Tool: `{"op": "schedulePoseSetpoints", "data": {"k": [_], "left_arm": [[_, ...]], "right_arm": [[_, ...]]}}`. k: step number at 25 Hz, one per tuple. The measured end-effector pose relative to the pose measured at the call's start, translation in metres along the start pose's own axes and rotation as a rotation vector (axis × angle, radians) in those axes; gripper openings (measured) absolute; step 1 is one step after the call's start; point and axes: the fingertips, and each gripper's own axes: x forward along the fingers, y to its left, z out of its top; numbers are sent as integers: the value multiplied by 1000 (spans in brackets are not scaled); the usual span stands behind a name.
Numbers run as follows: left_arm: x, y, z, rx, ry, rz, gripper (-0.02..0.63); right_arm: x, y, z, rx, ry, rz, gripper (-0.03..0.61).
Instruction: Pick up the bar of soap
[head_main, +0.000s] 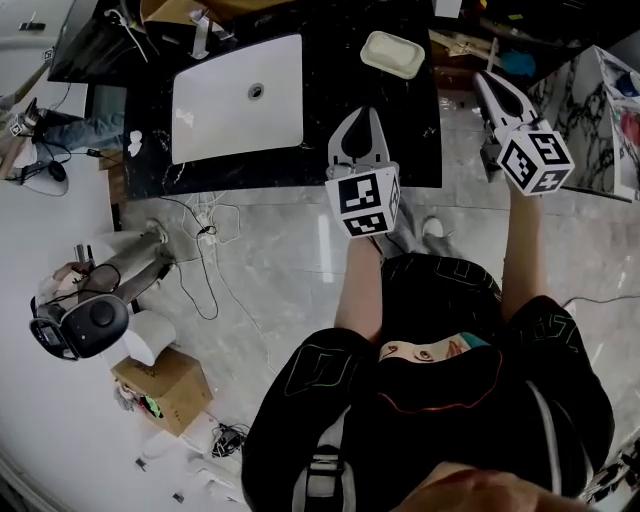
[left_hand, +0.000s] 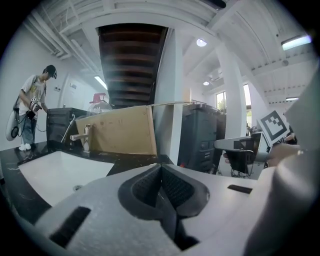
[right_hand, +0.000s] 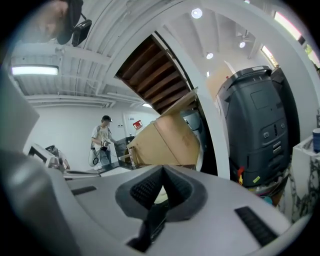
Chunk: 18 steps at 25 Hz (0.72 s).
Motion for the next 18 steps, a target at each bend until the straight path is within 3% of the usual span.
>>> {"op": "schedulePoseSetpoints", "data": {"k": [8, 18], "left_arm": [[39, 40, -10, -41, 46, 5, 8], [78, 66, -6, -110, 21, -29, 8]], "right_arm": [[76, 13, -16, -93, 137, 61, 6], [129, 30, -26, -220, 291, 118, 20]]}}
